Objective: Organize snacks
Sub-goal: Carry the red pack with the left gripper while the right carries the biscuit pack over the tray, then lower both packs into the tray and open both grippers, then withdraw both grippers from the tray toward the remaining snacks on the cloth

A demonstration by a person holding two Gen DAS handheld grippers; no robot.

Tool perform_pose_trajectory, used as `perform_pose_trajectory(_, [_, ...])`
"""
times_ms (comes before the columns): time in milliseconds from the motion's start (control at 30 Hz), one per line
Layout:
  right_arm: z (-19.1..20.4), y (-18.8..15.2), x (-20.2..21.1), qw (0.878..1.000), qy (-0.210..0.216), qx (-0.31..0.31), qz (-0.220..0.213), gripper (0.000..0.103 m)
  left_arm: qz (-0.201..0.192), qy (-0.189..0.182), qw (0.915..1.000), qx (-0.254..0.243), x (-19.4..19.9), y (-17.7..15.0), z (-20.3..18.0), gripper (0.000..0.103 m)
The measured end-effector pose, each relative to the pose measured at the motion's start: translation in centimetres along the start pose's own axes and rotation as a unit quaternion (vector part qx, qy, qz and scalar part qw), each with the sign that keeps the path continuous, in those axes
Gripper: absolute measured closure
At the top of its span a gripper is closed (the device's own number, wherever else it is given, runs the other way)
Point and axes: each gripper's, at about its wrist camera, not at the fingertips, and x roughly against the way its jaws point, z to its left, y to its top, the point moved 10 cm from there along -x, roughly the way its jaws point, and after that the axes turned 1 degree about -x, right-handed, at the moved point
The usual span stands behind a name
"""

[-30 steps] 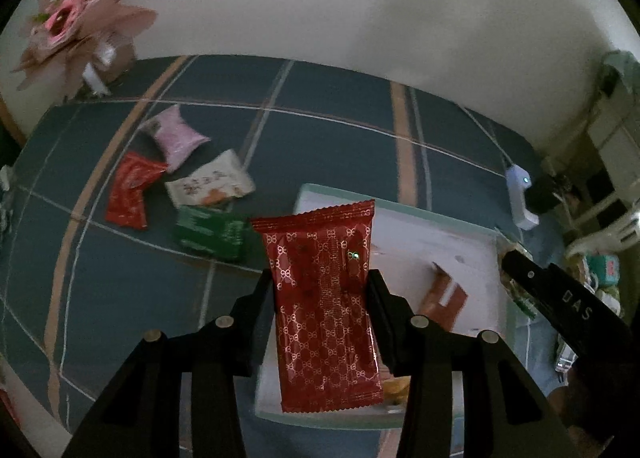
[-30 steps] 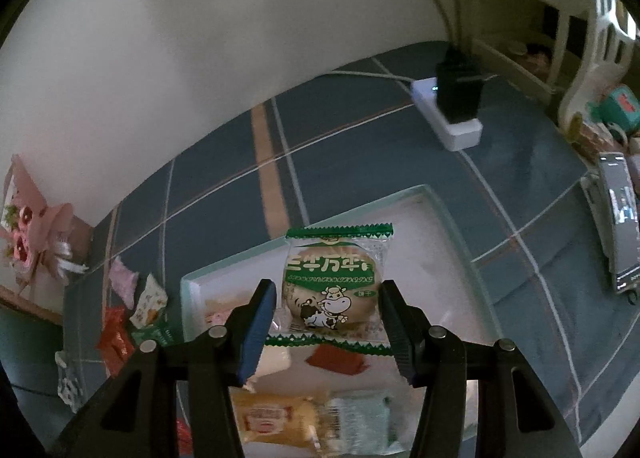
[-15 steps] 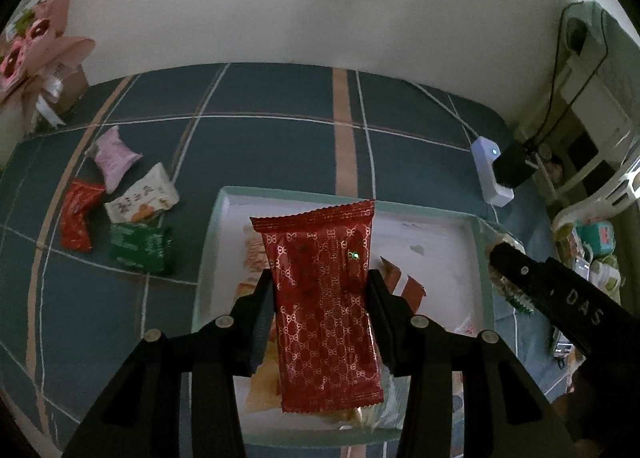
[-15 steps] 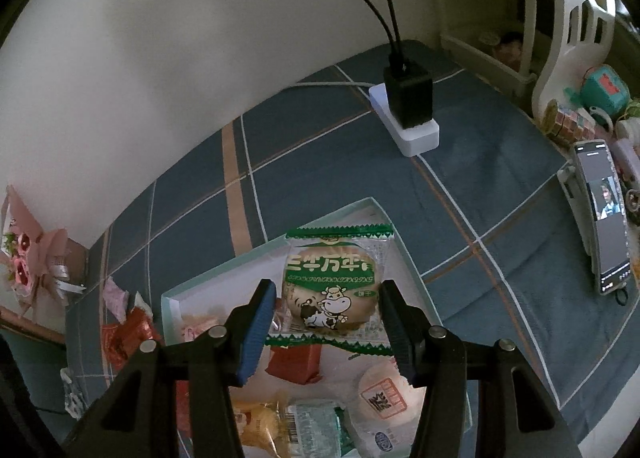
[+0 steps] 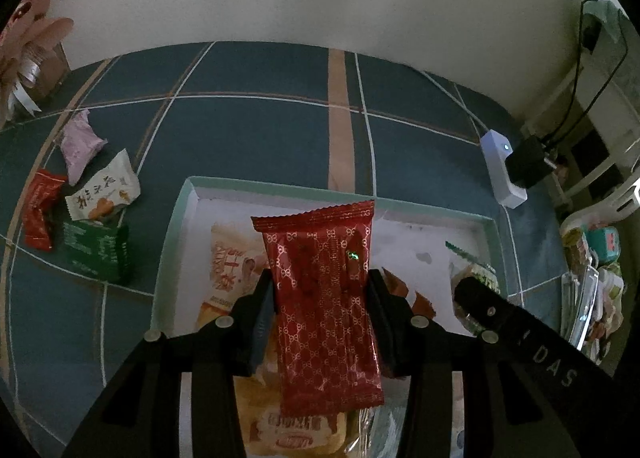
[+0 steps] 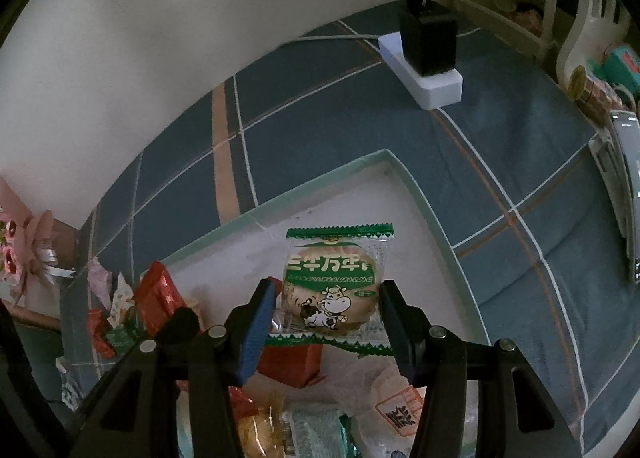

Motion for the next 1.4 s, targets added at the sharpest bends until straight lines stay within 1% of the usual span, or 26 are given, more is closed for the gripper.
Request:
perform_pose_trajectory(133, [-0.3, 0.0, 0.0, 1.0, -0.002, -0.006, 0.001, 0.047, -0.006, -0.012, 0.9999, 0.004, -0.2, 0.2, -0.4, 0.057])
perform_pose_trajectory(333, [-1.1, 0.0, -0.4, 1.0, -0.012, -0.02, 0.011, 0.046, 0.0, -0.031, 0.9995, 0.008, -0.8, 0.0, -0.9, 0.056])
perform_pose_trajectory(400, [-1.4, -0.2, -0.6, 0.999, -0.012, -0.024, 0.016, 0.045, 0.006, -0.03, 0.9994, 0.013, -0.9, 0.0, -0.8, 0.055])
perform_pose_trajectory(467, [-1.5, -0.3, -0.8, 0.999, -0.011, -0.028, 0.023, 0.045, 0.001, -0.028, 0.9995, 0.012, -0.6, 0.1, -0.8, 0.054])
perform_pose_trajectory(533, [-1.5, -0.4, -1.0, 0.999, -0.01, -0.029, 0.025, 0.045, -0.004, -0.026, 0.9996, 0.012, -0.2, 0.3, -0.6, 0.046])
perform_pose_trajectory(633, [-1.4, -0.3, -0.9, 0.999, -0.011, -0.027, 0.025, 0.045, -0.005, -0.032, 0.9994, 0.014, 0.2, 0.6, -0.5, 0.041])
perform_pose_trajectory(767, [-1.3, -0.4, -0.8, 0.999, -0.014, -0.027, 0.028, 0.043, -0.005, -0.018, 0.9997, 0.018, 0.6, 0.7, 0.0, 0.036])
perform_pose_trajectory(800, [-1.3, -0.3, -0.6, 0.999, -0.018, -0.027, 0.029, 0.039, -0.005, -0.014, 0.9996, 0.022, 0.7, 0.8, 0.3, 0.034])
perform_pose_trajectory(833, [-1.3, -0.3, -0.6, 0.999, -0.024, -0.026, 0.031, 0.031, -0.004, -0.011, 0.9996, 0.027, 0.8, 0.9, 0.7, 0.03])
perform_pose_trajectory(900, [-1.4, 0.0, -0.2, 0.998, -0.043, -0.018, 0.03, 0.022, -0.001, -0.002, 0.9993, 0.037, 1.1, 1.1, 1.4, 0.024])
perform_pose_trajectory(967, [-1.3, 0.2, 0.2, 0.998, -0.048, -0.01, 0.024, 0.02, 0.002, 0.009, 0.999, 0.043, 1.3, 1.2, 2.1, 0.022])
perform_pose_trajectory(1067, [-0.8, 0.3, 0.5, 0.998, -0.05, 0.001, 0.023, 0.015, 0.013, 0.038, 0.9981, 0.047, 1.5, 1.1, 3.4, 0.021])
perform_pose_trajectory(1133, [-0.3, 0.3, 0.6, 0.998, -0.051, 0.012, 0.024, 0.009, 0.022, 0.054, 0.9971, 0.049, 1.5, 0.9, 4.2, 0.019])
perform_pose_trajectory(1200, [0.1, 0.3, 0.7, 0.998, -0.053, 0.021, 0.023, 0.004, 0.03, 0.07, 0.9958, 0.051, 1.5, 0.7, 5.0, 0.018])
perform_pose_trajectory(1267, [0.4, 0.2, 0.7, 0.998, -0.058, 0.03, 0.023, 0.001, 0.034, 0.082, 0.9947, 0.051, 1.5, 0.6, 5.8, 0.014])
perform_pose_trajectory(1300, [0.6, 0.1, 0.7, 0.997, -0.062, 0.036, 0.025, 0.0, 0.035, 0.09, 0.9939, 0.053, 1.6, 0.5, 6.2, 0.01])
perform_pose_trajectory(1333, [0.7, 0.1, 0.6, 0.997, -0.065, 0.039, 0.027, 0.0, 0.035, 0.094, 0.9935, 0.054, 1.6, 0.5, 6.5, 0.008])
perform_pose_trajectory(1400, [1.0, -0.1, 0.6, 0.996, -0.07, 0.051, 0.029, 0.0, 0.035, 0.102, 0.9925, 0.058, 1.5, 0.5, 7.0, 0.008])
